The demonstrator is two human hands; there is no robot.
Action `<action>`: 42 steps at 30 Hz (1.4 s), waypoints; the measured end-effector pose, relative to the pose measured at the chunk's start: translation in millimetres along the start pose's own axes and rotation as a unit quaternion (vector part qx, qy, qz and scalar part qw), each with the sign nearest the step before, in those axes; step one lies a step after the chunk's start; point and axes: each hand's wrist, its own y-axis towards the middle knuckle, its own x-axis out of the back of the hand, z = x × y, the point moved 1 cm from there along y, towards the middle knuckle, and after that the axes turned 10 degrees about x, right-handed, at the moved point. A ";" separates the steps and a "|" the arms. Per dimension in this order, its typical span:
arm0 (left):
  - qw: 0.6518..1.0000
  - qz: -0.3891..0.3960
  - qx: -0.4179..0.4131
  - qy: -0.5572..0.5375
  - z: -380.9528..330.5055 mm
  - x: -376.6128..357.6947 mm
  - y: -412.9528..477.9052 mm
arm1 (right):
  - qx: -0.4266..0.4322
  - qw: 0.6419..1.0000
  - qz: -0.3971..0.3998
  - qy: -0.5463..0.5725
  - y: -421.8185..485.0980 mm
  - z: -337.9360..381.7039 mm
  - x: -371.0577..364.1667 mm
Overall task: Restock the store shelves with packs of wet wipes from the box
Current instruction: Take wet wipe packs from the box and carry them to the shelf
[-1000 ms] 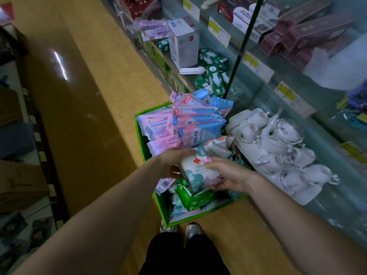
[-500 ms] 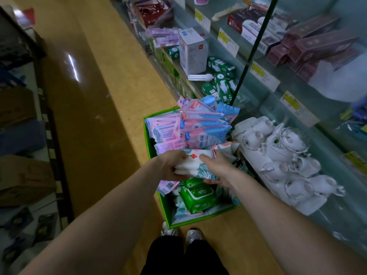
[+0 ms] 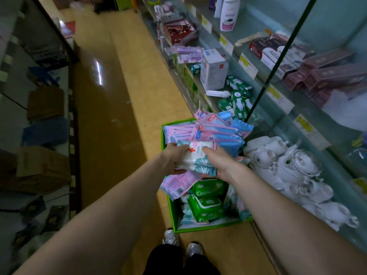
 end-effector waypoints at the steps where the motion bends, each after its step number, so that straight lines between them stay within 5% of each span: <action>1: 1.000 -0.008 -0.004 -0.008 -2.8 3.8 -4.5 | 0.012 1.000 -0.002 0.007 1.2 4.2 -4.2; 11: 0.996 -0.051 -0.066 -0.020 -40.9 48.9 -50.1 | 0.121 0.992 -0.009 -0.040 -19.2 74.2 -40.8; 21: 0.986 -0.119 -0.117 -0.011 -71.8 98.1 -108.6 | 0.203 0.974 0.081 -0.059 -58.6 150.2 -71.3; 31: 0.965 -0.174 -0.189 -0.059 -107.5 209.8 -212.6 | 0.344 0.917 0.175 -0.097 -128.8 264.4 -146.9; 42: 0.936 -0.248 -0.206 -0.143 -56.2 368.8 -345.7 | 0.470 0.816 0.298 -0.159 -261.4 331.3 -281.8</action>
